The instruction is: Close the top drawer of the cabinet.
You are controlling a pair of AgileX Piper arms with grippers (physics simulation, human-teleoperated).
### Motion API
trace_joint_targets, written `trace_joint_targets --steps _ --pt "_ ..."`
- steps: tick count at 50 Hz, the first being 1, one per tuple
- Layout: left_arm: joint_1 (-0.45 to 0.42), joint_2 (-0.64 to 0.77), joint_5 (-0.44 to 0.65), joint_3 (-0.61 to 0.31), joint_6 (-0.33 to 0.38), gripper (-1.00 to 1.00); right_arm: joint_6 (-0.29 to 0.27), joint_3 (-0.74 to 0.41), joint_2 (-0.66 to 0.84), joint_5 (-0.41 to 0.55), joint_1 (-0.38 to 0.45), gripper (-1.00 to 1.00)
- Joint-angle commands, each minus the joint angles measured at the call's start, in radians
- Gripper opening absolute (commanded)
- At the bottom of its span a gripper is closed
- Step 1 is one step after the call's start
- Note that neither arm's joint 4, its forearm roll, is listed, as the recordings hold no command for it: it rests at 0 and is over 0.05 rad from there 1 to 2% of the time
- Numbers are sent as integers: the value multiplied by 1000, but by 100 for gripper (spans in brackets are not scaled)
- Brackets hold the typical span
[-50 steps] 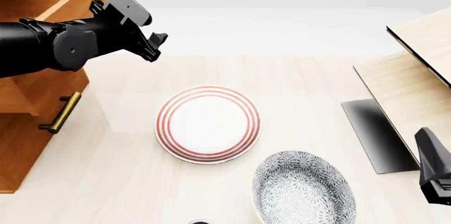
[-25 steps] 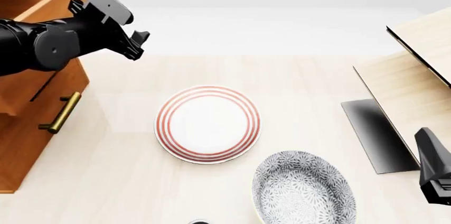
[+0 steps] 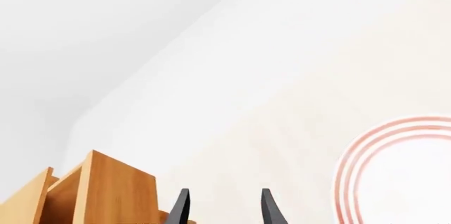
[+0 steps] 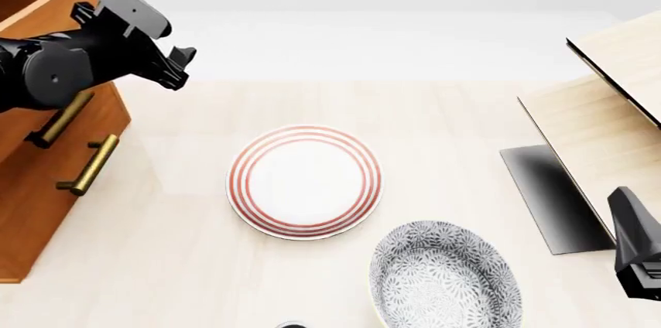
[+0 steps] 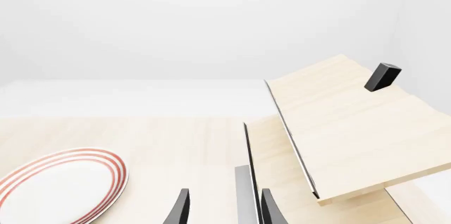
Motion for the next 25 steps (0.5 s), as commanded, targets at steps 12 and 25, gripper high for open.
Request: trace_joint_targets --steps 12,25 --pt "49 -25 -3 34 4 100 0 0 0 0 0 100" --pt "75 -25 -11 40 14 100 0 0 0 0 0 100"
